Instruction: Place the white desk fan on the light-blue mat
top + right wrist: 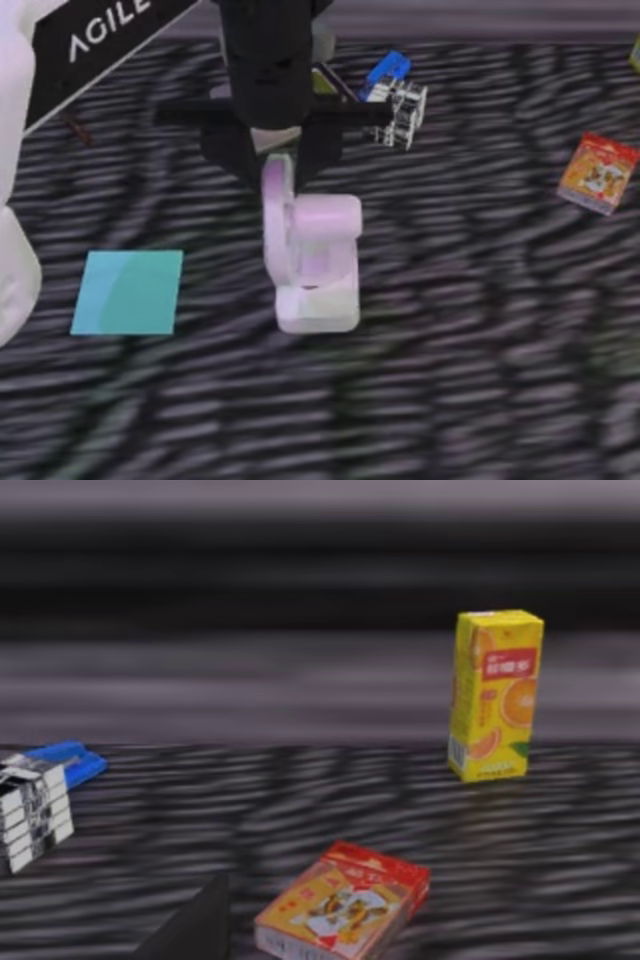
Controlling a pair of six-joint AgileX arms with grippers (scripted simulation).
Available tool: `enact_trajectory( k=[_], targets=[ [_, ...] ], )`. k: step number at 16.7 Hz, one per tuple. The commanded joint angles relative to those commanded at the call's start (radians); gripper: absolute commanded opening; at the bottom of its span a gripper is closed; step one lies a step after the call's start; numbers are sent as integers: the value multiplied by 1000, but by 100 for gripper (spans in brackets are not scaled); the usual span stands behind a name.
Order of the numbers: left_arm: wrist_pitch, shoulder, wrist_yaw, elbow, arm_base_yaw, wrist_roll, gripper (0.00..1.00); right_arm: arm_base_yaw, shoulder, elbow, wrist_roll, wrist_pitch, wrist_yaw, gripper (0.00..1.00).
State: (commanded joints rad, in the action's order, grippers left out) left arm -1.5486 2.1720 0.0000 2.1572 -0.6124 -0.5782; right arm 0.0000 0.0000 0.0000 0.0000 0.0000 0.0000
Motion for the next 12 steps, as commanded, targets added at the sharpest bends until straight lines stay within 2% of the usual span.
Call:
enact_trajectory(
  k=[2,5,12],
  targets=[
    [-5,-5,-6,-14,16,-53,0,0,0,0,0,0,0,100],
    [-9,-27,-21,-54,61,-212,0,0,0,0,0,0,0,100],
    [-1,-131,-71,-199,211,-809,0,0,0,0,0,0,0,100]
  ],
)
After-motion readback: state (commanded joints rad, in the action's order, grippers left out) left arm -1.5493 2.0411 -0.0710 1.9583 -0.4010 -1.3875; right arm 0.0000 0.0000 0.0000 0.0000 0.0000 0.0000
